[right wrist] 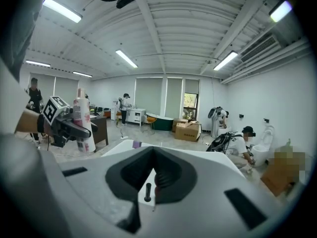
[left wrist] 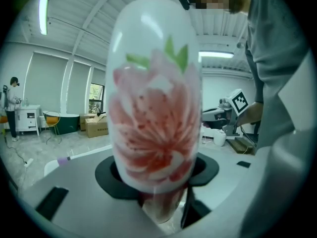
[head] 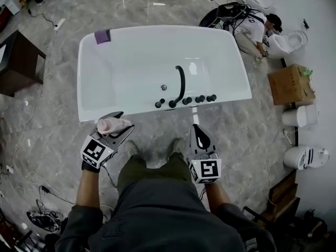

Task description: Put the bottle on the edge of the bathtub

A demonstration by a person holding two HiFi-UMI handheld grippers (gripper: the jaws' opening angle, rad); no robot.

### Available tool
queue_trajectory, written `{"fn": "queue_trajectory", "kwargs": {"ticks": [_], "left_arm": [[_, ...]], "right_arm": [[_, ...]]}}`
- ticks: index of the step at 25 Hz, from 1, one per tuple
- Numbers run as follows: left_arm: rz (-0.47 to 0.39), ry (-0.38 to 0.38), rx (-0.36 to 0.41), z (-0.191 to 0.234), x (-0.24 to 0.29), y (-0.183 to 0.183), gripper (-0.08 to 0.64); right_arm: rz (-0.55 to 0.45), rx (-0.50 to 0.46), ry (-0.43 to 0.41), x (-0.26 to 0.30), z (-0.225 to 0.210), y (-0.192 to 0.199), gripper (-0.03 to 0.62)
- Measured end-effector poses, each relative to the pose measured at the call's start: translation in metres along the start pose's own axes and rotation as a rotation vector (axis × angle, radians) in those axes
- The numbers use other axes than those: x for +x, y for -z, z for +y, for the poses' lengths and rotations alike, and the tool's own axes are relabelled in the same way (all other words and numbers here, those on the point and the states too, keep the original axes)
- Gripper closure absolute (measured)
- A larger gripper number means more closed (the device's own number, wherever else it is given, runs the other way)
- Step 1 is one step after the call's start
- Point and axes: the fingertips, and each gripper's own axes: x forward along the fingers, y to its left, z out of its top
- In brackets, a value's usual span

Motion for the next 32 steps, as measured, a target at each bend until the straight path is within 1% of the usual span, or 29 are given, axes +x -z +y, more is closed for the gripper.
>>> {"fn": "queue_trajectory", "kwargs": {"ticks": [2, 6, 8, 11, 14, 22, 26, 32], "left_arm": [[0.001, -0.035, 0.001, 0.009, 0.017, 0.001, 0.325], [0.025, -0.087, 0.029, 0.027, 0.039, 0.014, 0.325], [0.039, -0.095, 0.041, 0.03, 0.048, 0.025, 0.325], [0.054, -0.087, 0.049, 0.033, 0.067, 0.046, 0.325], [0.063, -0.069, 0.066, 0.042, 0.089, 0.072, 0.325], [0.092, 0.016, 0.143, 0.056, 0.147, 0.154, 0.325], [0.101, 0.049, 0.156, 0.062, 0.173, 0.197, 0.325], [0.114, 0.108, 0.183, 0.067, 0.209, 0.249, 0.325]], "right_arm": [[-0.02, 0.0, -0.052, 0.016, -0.01, -0.001, 0.592], [-0.036, -0.047, -0.174, 0.054, -0.012, 0.004, 0.592], [-0.034, -0.054, -0.207, 0.065, -0.016, 0.011, 0.592], [-0.035, -0.052, -0.226, 0.074, -0.021, 0.026, 0.592], [-0.024, -0.061, -0.226, 0.087, -0.023, 0.046, 0.592], [0.022, -0.055, -0.174, 0.116, -0.034, 0.118, 0.592], [0.038, -0.057, -0.149, 0.129, -0.038, 0.152, 0.592], [0.048, -0.069, -0.12, 0.149, -0.047, 0.192, 0.592]]}}
